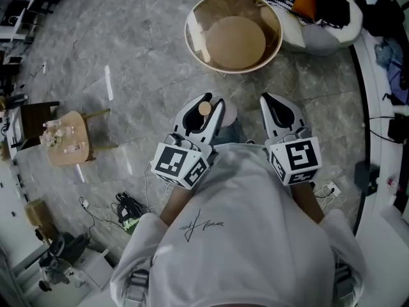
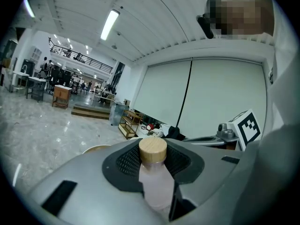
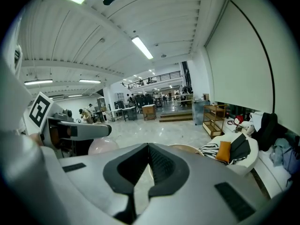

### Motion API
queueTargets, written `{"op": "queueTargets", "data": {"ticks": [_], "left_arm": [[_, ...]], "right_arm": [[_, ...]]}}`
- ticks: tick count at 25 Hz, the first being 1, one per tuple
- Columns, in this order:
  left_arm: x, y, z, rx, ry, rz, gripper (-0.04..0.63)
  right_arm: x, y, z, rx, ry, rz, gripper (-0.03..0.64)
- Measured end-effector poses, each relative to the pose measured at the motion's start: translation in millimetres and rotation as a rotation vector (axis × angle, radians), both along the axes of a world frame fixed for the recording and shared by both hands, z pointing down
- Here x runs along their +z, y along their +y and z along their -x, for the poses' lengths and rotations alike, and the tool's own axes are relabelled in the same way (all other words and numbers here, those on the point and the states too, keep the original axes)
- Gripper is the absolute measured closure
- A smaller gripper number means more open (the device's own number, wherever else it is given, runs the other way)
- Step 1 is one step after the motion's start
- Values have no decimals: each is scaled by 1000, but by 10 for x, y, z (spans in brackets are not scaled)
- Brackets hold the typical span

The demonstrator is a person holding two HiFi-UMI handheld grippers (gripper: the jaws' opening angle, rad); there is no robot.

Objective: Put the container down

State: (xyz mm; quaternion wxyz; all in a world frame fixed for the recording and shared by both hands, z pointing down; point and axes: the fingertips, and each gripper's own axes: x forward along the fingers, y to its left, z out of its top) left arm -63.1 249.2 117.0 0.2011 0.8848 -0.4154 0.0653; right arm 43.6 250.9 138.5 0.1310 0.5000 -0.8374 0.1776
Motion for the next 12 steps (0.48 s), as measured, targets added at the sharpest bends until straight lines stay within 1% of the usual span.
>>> {"op": "queueTargets", "data": {"ticks": [12], "left_arm": [[-15,-780,148,69,1,18,465]], "right_arm": [[-91,-762,240,28,7,7,600]]}}
